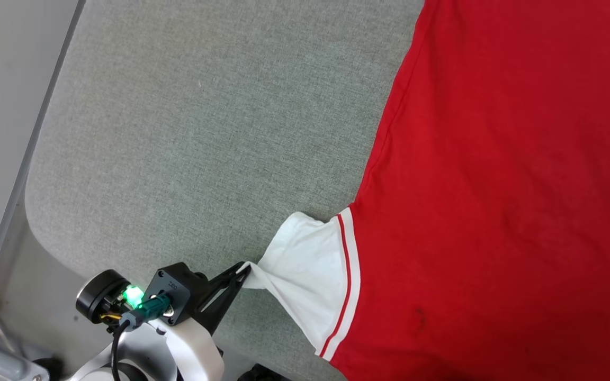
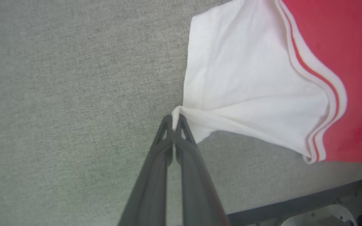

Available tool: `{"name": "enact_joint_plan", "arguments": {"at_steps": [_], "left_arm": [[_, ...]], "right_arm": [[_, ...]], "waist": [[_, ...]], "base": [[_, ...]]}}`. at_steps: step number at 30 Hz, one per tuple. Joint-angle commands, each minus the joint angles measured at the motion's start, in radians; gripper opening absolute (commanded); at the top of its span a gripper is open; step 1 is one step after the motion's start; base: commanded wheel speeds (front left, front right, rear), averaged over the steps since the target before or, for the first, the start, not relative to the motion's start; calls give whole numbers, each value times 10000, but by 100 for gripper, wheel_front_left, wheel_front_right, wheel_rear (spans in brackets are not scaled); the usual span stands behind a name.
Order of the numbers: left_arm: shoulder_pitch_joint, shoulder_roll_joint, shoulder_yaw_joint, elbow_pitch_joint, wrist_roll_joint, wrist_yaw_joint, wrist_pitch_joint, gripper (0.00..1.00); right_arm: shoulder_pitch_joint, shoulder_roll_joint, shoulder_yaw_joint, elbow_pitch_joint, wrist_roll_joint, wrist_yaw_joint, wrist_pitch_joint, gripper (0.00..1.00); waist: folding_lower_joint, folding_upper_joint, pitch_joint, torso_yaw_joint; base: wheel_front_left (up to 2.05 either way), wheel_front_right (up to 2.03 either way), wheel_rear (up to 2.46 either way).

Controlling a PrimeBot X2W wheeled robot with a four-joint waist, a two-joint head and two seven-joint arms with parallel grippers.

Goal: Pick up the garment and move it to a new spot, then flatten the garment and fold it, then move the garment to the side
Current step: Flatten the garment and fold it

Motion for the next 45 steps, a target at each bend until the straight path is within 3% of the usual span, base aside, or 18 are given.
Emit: {"name": "enact_joint_plan", "arguments": {"at_steps": [1, 7, 16, 21, 37, 45], "left_arm": [[-142, -11, 70, 53, -19, 64, -79, 0], [-115, 50, 164, 95, 6, 215, -149, 0], [318, 231, 405, 56, -94, 650, 105, 0], [598, 233, 437, 126, -164, 850, 106, 0], [1566, -221, 675, 82, -626, 1695, -157, 0], [1845, -827, 621, 388, -762, 2070, -631, 0]], "right_arm": [[691, 22, 134, 398, 156, -8, 89, 0], [1310, -210, 302, 557, 348, -9, -201, 0], [3174, 328, 438, 592, 1541, -9, -848, 0], [4043, 180, 892, 216, 1924, -9, -972, 0], [8328, 834, 429, -1139, 3378, -9, -1805, 0], [10061, 1267, -58, -1564, 3606, -9, -2015, 0]], "waist": [[0, 0, -154, -115], [0, 0, -741, -528], [0, 0, -2347, -1586], [0, 0, -2973, -2056], [0, 0, -4892, -3188], [0, 0, -5360, -3423]], "base": [[0, 0, 0], [0, 0, 0], [0, 0, 0], [0, 0, 0], [0, 0, 0], [0, 0, 0]]}}
